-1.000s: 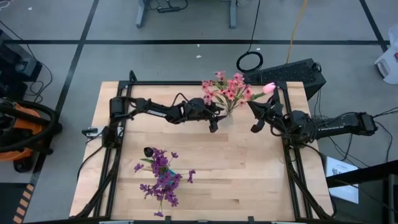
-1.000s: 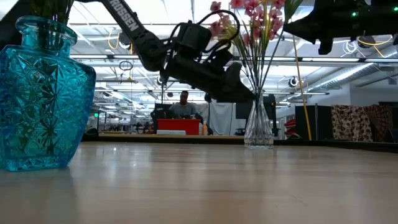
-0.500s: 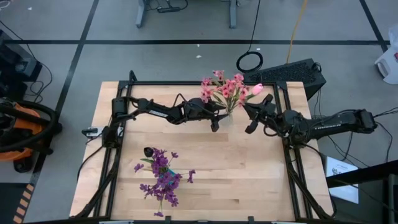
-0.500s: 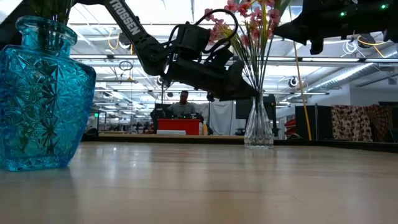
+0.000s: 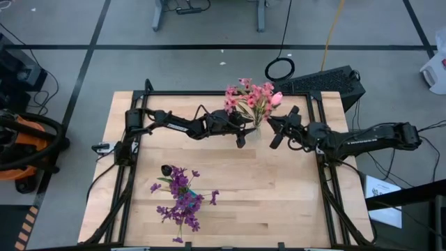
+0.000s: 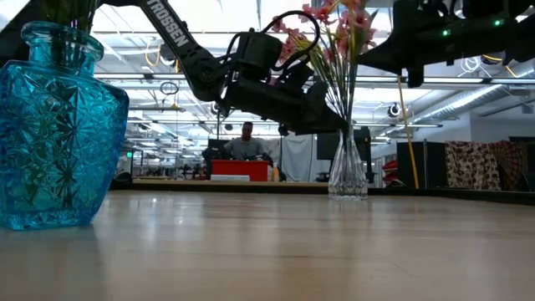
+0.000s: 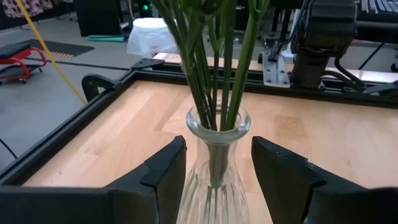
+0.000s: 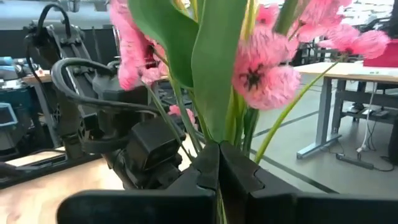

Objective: Sort flowers into vase by color
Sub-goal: Put the pink tulip into the transparent vase

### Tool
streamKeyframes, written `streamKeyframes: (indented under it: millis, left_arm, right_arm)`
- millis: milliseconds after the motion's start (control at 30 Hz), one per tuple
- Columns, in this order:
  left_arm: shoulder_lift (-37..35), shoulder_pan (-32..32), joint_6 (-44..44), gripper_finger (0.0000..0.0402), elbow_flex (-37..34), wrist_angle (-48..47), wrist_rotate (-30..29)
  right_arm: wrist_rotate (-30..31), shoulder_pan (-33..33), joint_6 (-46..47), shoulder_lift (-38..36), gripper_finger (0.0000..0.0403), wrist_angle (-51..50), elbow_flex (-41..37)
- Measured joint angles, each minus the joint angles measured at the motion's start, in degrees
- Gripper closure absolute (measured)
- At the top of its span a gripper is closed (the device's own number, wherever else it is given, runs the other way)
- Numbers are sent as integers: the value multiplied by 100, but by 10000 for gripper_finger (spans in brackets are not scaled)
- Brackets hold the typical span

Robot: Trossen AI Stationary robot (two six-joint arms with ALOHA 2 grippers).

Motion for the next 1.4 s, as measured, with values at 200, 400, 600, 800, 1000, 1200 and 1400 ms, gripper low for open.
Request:
streamKeyframes:
  millis: [200,400,600,800,1000,1200,1400]
  left_arm:
    - [0,0,0,215,0,-6,20]
    - [0,0,0,215,-2,-6,24]
    - [0,0,0,215,-2,-9,24]
    - [0,0,-2,215,-2,-9,24]
    - [0,0,-2,215,-2,-9,24]
    - [0,0,-4,215,-2,-10,24]
    - [0,2,-11,215,-2,-24,24]
  right_arm:
    - [-69,-73,105,188,403,-26,0]
    - [-60,-71,107,437,403,-44,0]
    - [-48,-71,107,639,403,-46,0]
    - [-44,-71,92,812,403,-52,0]
    - [-42,-71,88,838,403,-172,0]
    - [-42,-71,101,838,403,-290,0]
    - [-42,-71,173,838,379,-302,0]
